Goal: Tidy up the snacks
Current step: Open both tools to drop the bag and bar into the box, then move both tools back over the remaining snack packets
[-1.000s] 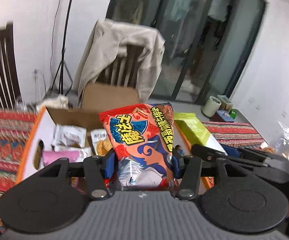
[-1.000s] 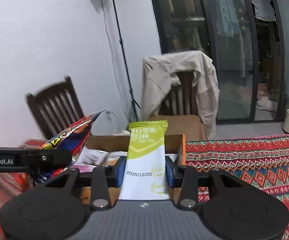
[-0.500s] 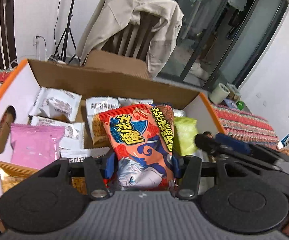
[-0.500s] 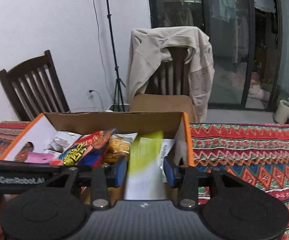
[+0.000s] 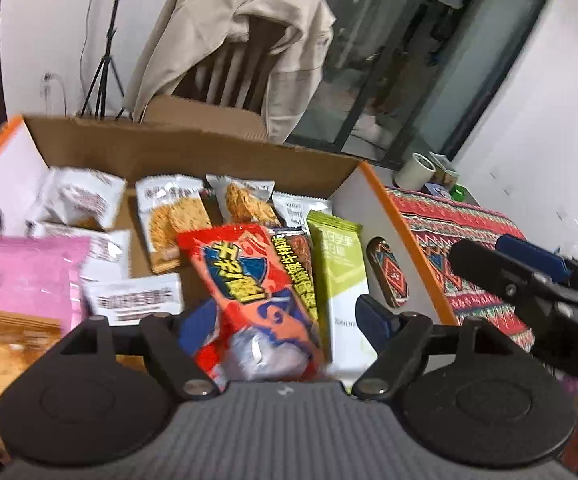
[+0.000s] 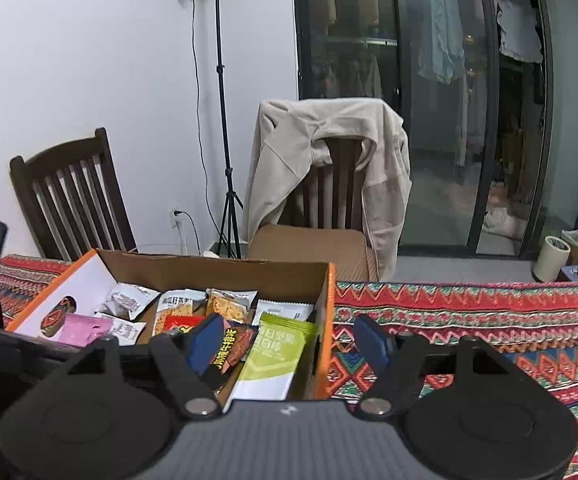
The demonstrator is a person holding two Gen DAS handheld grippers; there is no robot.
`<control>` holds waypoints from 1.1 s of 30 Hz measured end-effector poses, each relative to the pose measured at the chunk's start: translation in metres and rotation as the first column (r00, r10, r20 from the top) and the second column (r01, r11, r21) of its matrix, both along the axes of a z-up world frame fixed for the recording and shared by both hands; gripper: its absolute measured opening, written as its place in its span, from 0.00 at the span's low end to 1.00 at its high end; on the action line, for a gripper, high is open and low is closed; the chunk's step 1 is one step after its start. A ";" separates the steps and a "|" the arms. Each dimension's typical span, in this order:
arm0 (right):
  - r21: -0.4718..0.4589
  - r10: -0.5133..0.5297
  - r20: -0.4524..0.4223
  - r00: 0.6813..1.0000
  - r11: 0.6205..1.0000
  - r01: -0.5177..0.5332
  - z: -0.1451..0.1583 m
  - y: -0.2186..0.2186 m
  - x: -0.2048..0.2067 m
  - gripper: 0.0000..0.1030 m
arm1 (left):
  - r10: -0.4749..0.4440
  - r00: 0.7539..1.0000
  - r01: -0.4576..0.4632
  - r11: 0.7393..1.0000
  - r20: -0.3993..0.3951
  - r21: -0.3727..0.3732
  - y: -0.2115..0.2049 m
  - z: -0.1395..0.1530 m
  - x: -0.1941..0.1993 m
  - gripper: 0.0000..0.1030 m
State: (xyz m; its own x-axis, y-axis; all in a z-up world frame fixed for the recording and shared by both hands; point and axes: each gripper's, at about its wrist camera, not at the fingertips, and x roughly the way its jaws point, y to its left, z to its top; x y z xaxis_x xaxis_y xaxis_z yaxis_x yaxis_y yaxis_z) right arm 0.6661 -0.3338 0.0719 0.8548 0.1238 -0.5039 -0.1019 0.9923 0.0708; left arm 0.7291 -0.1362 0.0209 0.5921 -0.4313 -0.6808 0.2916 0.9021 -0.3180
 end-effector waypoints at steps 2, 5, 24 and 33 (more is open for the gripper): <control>-0.002 0.006 0.008 1.000 1.000 -0.006 0.007 -0.004 -0.007 0.70 | -0.015 0.999 0.015 1.000 0.031 0.001 0.013 0.012 -0.013 0.76; -0.009 0.022 0.024 0.999 1.000 -0.022 0.018 -0.007 -0.022 0.70 | -0.021 0.996 0.019 0.999 0.090 0.026 0.037 0.036 -0.036 0.77; -0.111 0.161 0.170 0.972 0.983 -0.144 0.084 0.000 -0.231 0.87 | 0.112 0.916 -0.161 0.982 0.385 0.099 0.160 0.088 -0.329 0.96; -0.070 0.151 0.112 0.982 0.987 -0.143 0.031 0.005 -0.348 0.88 | 0.234 0.913 -0.274 0.959 0.334 0.077 0.175 0.038 -0.436 0.98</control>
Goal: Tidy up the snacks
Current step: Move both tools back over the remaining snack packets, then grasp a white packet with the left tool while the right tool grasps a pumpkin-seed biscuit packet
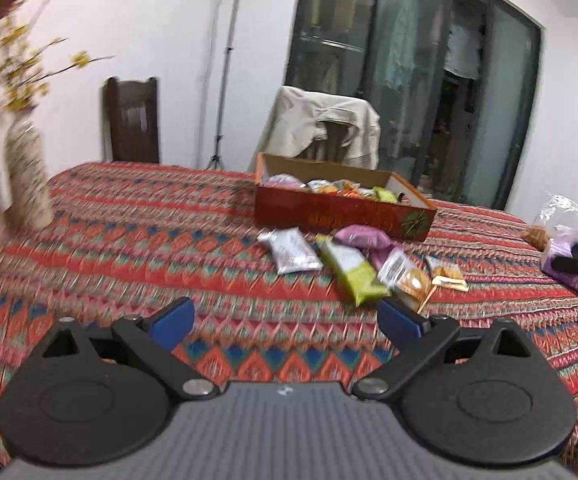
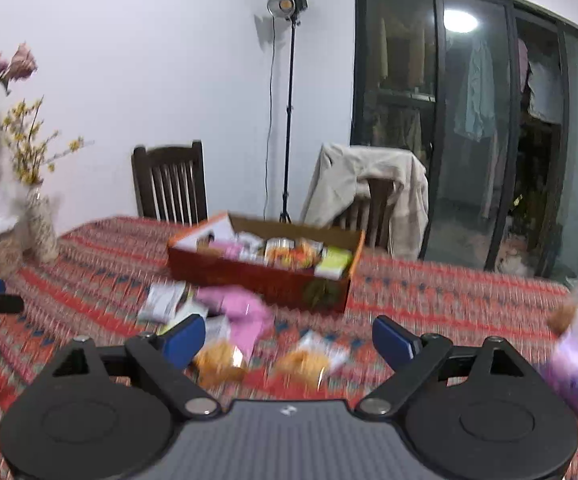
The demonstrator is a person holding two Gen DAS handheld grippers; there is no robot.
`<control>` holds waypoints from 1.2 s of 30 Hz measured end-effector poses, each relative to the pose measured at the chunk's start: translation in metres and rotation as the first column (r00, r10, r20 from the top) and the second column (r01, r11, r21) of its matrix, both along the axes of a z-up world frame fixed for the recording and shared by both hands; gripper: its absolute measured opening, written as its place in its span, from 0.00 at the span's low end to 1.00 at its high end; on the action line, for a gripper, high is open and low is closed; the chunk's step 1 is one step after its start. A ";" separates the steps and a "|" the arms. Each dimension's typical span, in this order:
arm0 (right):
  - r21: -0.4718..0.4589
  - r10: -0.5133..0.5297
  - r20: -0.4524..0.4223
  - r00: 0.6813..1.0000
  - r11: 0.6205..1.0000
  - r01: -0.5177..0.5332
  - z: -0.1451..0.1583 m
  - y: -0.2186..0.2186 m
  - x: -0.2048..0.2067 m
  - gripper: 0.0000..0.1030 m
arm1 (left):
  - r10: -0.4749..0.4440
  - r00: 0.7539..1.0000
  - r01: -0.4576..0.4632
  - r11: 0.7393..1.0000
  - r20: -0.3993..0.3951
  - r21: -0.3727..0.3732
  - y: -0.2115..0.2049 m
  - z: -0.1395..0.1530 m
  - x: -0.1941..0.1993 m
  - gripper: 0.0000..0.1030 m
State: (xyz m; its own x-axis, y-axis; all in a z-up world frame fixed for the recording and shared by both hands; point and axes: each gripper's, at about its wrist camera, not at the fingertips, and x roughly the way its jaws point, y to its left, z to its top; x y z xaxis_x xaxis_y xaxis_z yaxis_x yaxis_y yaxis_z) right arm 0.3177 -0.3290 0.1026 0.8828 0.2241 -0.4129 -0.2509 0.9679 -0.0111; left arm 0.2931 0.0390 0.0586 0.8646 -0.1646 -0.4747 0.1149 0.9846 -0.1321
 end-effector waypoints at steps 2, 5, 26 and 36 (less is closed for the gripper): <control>-0.006 -0.006 -0.024 1.000 1.000 0.006 -0.014 0.004 -0.019 0.88 | 0.004 0.999 -0.004 1.000 -0.035 -0.001 0.000 -0.010 -0.011 0.98; 0.006 -0.020 -0.055 0.998 1.000 0.020 -0.033 0.008 -0.043 0.88 | 0.006 0.996 -0.006 1.000 -0.093 -0.001 0.000 -0.021 -0.019 0.98; -0.013 -0.041 -0.113 0.993 0.999 0.040 -0.061 0.024 -0.075 0.88 | -0.044 0.996 0.045 0.999 -0.079 0.022 -0.012 -0.032 -0.028 0.98; -0.147 0.090 -0.093 0.992 0.984 -0.103 -0.082 0.087 0.024 0.74 | -0.089 0.993 0.093 0.994 -0.075 0.053 -0.018 -0.029 0.052 0.98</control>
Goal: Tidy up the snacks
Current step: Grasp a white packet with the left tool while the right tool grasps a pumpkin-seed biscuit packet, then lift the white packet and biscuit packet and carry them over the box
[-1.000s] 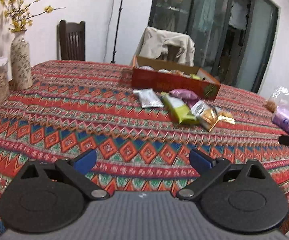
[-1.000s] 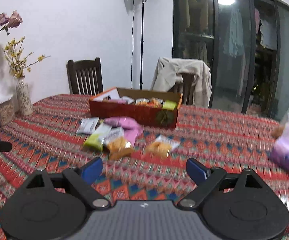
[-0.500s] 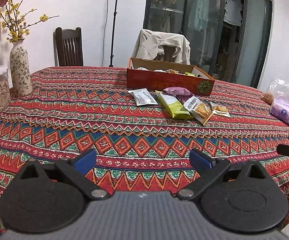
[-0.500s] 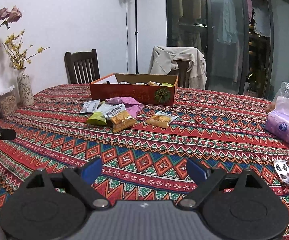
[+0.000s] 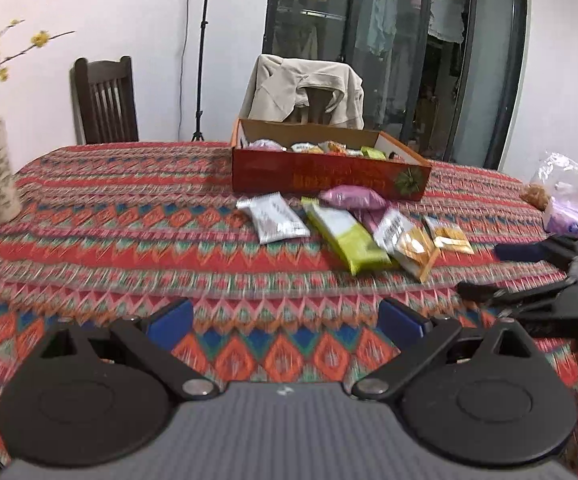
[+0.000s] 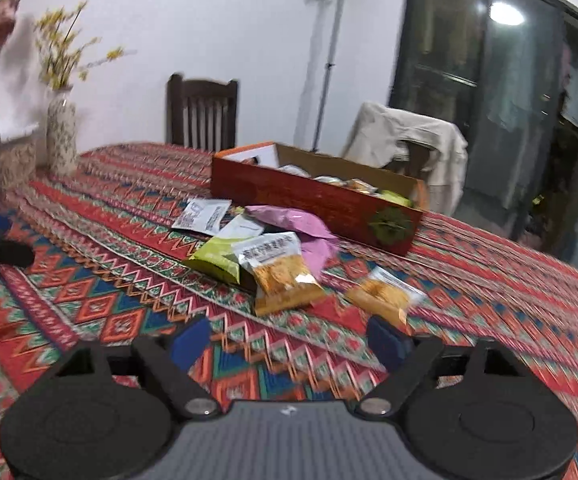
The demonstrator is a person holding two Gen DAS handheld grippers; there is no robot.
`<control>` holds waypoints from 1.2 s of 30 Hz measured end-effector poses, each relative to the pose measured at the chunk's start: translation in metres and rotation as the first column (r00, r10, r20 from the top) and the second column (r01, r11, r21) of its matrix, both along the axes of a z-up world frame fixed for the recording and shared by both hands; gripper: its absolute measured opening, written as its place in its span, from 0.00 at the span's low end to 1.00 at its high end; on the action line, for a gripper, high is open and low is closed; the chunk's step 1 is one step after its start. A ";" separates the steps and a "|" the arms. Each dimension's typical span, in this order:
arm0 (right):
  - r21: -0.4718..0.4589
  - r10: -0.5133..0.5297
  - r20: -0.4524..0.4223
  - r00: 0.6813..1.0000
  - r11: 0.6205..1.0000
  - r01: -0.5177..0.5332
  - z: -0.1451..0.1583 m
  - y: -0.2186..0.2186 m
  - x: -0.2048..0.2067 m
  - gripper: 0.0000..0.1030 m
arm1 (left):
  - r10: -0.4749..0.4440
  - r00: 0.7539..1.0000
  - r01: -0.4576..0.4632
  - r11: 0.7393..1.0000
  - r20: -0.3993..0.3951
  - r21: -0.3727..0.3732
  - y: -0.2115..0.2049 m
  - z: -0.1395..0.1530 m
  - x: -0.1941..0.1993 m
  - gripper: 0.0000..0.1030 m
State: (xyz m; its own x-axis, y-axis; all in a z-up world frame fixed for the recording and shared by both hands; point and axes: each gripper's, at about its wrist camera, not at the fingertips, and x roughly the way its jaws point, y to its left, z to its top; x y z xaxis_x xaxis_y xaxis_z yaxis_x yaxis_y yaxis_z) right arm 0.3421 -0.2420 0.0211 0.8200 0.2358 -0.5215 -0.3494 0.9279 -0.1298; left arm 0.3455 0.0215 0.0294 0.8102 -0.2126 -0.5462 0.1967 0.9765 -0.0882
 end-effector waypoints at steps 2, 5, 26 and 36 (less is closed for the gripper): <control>-0.026 0.032 -0.005 0.999 0.999 -0.032 -0.005 0.012 0.021 0.67 | 0.007 1.000 -0.007 1.000 -0.013 0.006 -0.002 -0.003 0.027 0.98; -0.099 0.062 -0.001 0.998 0.993 -0.062 -0.013 0.028 0.052 0.66 | -0.004 0.999 0.005 1.000 -0.044 0.011 -0.007 -0.012 0.070 0.95; 0.202 -0.050 -0.005 0.999 0.978 0.050 -0.017 -0.050 0.090 0.40 | 0.136 0.986 -0.123 0.985 -0.101 0.123 -0.055 -0.059 0.216 0.77; 0.184 -0.049 0.000 0.999 0.982 0.048 -0.017 -0.046 0.089 0.40 | 0.120 0.989 -0.101 0.975 -0.088 0.199 -0.053 -0.045 0.163 0.38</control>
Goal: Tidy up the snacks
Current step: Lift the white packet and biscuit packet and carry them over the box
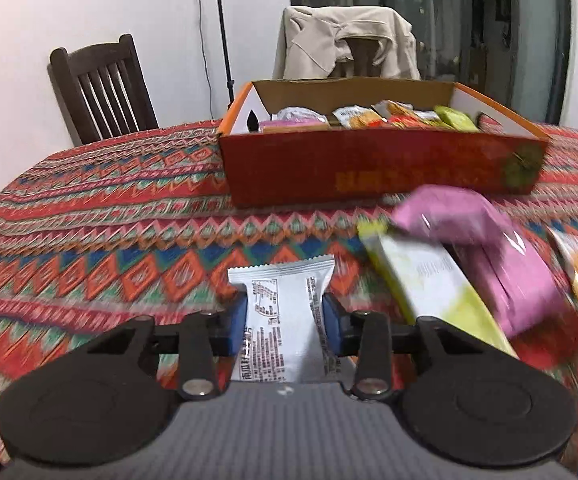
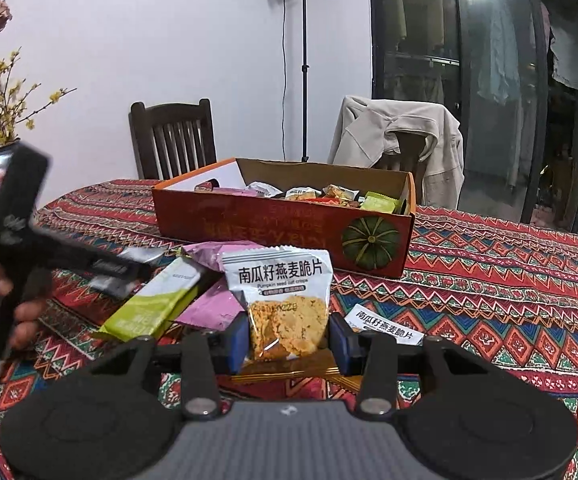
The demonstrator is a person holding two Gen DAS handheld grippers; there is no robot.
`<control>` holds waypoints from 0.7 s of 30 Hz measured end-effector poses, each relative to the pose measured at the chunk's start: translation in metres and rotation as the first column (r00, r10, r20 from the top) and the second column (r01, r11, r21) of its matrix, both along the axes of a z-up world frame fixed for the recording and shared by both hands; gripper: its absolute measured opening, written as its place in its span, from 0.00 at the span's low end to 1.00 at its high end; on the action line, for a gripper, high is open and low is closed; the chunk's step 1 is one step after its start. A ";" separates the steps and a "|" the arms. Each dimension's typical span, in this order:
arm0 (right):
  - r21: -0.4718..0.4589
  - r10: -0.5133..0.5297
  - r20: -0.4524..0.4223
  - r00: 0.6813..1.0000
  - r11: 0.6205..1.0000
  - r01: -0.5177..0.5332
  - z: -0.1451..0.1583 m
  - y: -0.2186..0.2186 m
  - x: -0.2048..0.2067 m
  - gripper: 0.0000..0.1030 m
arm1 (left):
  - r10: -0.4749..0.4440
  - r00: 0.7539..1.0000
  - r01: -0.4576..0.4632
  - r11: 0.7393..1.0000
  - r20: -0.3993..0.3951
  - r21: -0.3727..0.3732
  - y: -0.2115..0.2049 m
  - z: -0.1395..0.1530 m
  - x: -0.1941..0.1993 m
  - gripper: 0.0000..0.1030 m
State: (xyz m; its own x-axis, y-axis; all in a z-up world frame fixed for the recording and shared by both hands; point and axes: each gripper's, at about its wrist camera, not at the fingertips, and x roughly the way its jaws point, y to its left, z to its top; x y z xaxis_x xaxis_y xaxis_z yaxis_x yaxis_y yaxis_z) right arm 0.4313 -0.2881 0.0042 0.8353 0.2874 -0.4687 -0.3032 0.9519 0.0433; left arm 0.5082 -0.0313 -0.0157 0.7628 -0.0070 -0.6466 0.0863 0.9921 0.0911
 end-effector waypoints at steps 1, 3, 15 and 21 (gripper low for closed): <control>0.002 -0.002 0.000 1.000 1.000 0.002 0.000 0.000 0.000 0.40 | -0.001 1.000 0.001 1.000 0.002 -0.013 0.004 0.003 -0.017 0.38; 0.006 -0.005 0.000 1.000 1.000 0.005 0.000 -0.001 0.001 0.40 | 0.002 1.000 -0.002 0.999 0.002 -0.052 0.011 0.007 -0.046 0.38; 0.029 -0.021 -0.014 1.000 0.999 0.021 0.014 0.004 -0.042 0.40 | 0.034 0.999 -0.022 0.961 0.041 -0.275 0.044 0.043 -0.201 0.38; 0.087 -0.014 -0.016 1.000 0.996 0.015 0.021 -0.003 -0.117 0.40 | -0.017 0.997 0.038 0.956 0.075 -0.291 0.038 0.053 -0.209 0.38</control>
State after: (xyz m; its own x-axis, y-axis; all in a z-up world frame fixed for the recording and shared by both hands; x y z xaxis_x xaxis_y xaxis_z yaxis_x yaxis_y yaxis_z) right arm 0.3146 -0.2908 0.0253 0.8323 0.3156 -0.4557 -0.2883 0.9486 0.1304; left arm 0.2992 0.0071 0.0370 0.8036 -0.2089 -0.5573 0.1176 0.9737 -0.1954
